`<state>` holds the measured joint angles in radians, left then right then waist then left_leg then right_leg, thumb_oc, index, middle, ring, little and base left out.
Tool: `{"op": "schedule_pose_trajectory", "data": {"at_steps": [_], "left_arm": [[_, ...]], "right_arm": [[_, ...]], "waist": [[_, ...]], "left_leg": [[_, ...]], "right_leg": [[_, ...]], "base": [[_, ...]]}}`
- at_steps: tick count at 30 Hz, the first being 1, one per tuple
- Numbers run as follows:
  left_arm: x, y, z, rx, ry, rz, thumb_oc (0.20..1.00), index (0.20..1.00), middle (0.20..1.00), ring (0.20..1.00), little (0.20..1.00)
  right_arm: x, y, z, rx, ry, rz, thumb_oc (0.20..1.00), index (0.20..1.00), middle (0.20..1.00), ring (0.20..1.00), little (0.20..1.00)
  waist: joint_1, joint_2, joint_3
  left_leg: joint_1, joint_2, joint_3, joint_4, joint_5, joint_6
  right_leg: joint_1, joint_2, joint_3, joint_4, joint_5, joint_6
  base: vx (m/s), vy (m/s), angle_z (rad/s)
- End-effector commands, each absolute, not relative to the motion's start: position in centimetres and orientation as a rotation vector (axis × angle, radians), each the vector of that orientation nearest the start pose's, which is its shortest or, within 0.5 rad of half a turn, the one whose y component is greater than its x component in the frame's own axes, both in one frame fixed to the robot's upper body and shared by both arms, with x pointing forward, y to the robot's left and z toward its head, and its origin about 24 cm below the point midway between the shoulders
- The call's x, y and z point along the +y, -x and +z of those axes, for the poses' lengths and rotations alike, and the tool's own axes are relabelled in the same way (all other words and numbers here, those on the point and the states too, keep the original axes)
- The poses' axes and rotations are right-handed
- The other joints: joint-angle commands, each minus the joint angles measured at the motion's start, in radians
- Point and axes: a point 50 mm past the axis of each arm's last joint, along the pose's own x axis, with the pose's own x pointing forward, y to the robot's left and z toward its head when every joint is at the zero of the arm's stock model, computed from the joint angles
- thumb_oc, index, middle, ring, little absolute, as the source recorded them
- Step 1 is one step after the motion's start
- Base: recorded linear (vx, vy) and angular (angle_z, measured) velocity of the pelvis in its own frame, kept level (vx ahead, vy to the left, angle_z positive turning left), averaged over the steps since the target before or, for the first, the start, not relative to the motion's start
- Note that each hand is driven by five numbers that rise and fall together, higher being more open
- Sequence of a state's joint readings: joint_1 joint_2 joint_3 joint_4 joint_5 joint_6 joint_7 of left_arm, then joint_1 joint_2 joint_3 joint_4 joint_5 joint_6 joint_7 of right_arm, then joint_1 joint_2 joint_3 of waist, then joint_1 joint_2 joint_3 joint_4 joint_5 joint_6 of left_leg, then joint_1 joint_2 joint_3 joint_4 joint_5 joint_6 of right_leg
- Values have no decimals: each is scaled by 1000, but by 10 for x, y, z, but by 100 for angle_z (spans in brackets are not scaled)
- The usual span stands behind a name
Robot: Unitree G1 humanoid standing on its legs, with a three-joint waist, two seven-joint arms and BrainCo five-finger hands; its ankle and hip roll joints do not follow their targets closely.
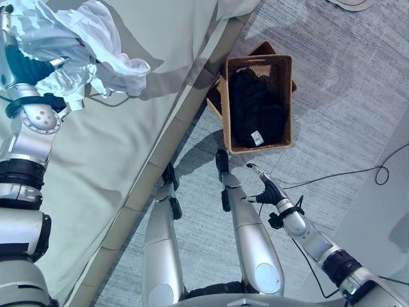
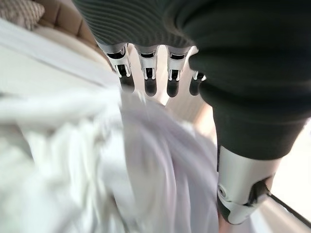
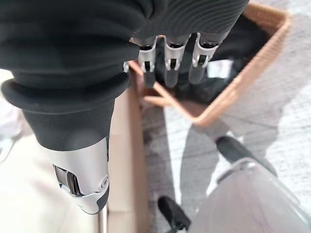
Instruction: Pick up clothes into the bucket
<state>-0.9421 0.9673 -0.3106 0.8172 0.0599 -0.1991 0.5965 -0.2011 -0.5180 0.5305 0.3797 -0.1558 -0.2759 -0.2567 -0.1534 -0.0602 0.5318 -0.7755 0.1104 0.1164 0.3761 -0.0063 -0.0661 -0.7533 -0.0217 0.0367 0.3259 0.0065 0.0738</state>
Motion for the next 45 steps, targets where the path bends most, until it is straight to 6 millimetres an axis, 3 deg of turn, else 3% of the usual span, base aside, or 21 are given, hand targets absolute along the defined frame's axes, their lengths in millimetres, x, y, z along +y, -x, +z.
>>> {"op": "schedule_pose_trajectory", "data": {"at_steps": [1, 2, 9, 10, 11, 16, 20, 25, 26, 27, 28, 36, 41, 45], "left_arm": [[354, -326, 322, -613, -946, 875, 1000, 1000, 1000, 1000, 1000], [357, -326, 326, -604, -941, 883, 1000, 1000, 1000, 1000, 1000], [358, -330, 337, -579, -907, 885, 1000, 1000, 1000, 1000, 1000], [359, -331, 336, -566, -883, 885, 922, 922, 922, 922, 922], [358, -333, 339, -561, -866, 878, 200, 200, 200, 200, 200], [357, -335, 340, -557, -848, 876, 200, 200, 200, 200, 200], [355, -337, 325, -553, -855, 850, 200, 200, 200, 200, 200], [342, -325, 318, -705, -773, 804, 200, 200, 200, 200, 200], [338, -321, 320, -747, -761, 792, 200, 200, 200, 200, 200], [339, -321, 319, -743, -763, 793, 200, 200, 200, 200, 200], [335, -314, 321, -800, -730, 774, 200, 200, 200, 200, 200], [327, -290, 317, -927, -640, 693, 200, 200, 200, 200, 200], [314, -282, 311, -984, -556, 578, 200, 200, 200, 200, 200], [305, -279, 306, -985, -566, 484, 200, 200, 200, 200, 200]], "right_arm": [[-153, -259, 24, -187, 652, 295, 1000, 1000, 1000, 1000, 1000], [-149, -259, 30, -215, 622, 286, 1000, 1000, 1000, 1000, 1000], [-140, -261, 45, -284, 512, 252, 1000, 1000, 1000, 1000, 1000], [-138, -260, 47, -293, 498, 257, 1000, 1000, 1000, 1000, 1000], [-135, -259, 48, -301, 478, 262, 1000, 1000, 1000, 1000, 1000], [-128, -255, 45, -294, 452, 285, 1000, 1000, 1000, 1000, 1000], [-122, -253, 40, -288, 482, 331, 1000, 1000, 1000, 1000, 1000], [-127, -258, 41, -294, 546, 328, 1000, 1000, 1000, 1000, 1000], [-129, -259, 42, -297, 553, 320, 1000, 1000, 1000, 1000, 1000], [-129, -259, 42, -294, 553, 322, 1000, 1000, 1000, 1000, 1000], [-133, -262, 44, -298, 576, 315, 1000, 1000, 1000, 1000, 1000], [-152, -267, 42, -244, 635, 281, 1000, 1000, 1000, 1000, 1000], [-158, -263, 40, -214, 639, 292, 1000, 1000, 1000, 1000, 1000], [-159, -257, 43, -208, 611, 317, 1000, 1000, 1000, 1000, 1000]], "waist": [[8, -58, -12], [5, -75, -12], [6, -118, -12], [6, -123, -12], [8, -131, -12], [12, -138, -12], [23, -138, -12], [61, -109, -12], [61, -111, -12], [65, -103, -12], [76, -97, -12], [122, -40, -12], [140, -7, -72], [144, 9, -165]], "left_leg": [[-16, -54, 20, 225, -235, 70], [-47, -48, 14, 250, -246, 73], [-144, -39, -17, 313, -275, 84], [-159, -39, -25, 324, -279, 86], [-178, -43, -39, 334, -282, 89], [-191, -50, -60, 331, -279, 92], [-160, -62, -65, 297, -264, 91], [-52, -91, -71, 195, -217, 82], [-54, -101, -61, 176, -172, 84], [-31, -97, -74, 174, -205, 81], [-2, -110, -64, 140, -157, 81], [222, -137, -85, 17, -113, 72], [380, -146, -104, -91, -76, 59], [498, -147, -114, -193, -46, 49]], "right_leg": [[35, -16, 32, -120, 59, 91], [25, -15, 26, -137, 68, 95], [-13, -3, 7, -169, 87, 102], [-21, -2, 2, -169, 87, 103], [-27, 1, -5, -180, 91, 105], [-30, 2, -23, -197, 100, 104], [-8, -3, -28, -200, 100, 100], [59, -24, -47, -204, 103, 95], [52, -41, -53, -206, 128, 88], [72, -32, -50, -204, 105, 94], [92, -49, -60, -205, 127, 86], [274, -77, -84, -198, 102, 73], [404, -84, -104, -214, 77, 62], [500, -81, -122, -251, 62, 54]], "base": [[10, -45, 0], [7, -31, -1], [9, -22, 0], [24, -48, 5], [18, -30, 2], [11, -29, 10], [-17, 7, 7], [-59, -18, 9], [-34, -22, 7], [-125, -48, 11], [-31, -20, 7], [-17, -36, 14], [66, -40, 13], [76, -26, 15]]}}
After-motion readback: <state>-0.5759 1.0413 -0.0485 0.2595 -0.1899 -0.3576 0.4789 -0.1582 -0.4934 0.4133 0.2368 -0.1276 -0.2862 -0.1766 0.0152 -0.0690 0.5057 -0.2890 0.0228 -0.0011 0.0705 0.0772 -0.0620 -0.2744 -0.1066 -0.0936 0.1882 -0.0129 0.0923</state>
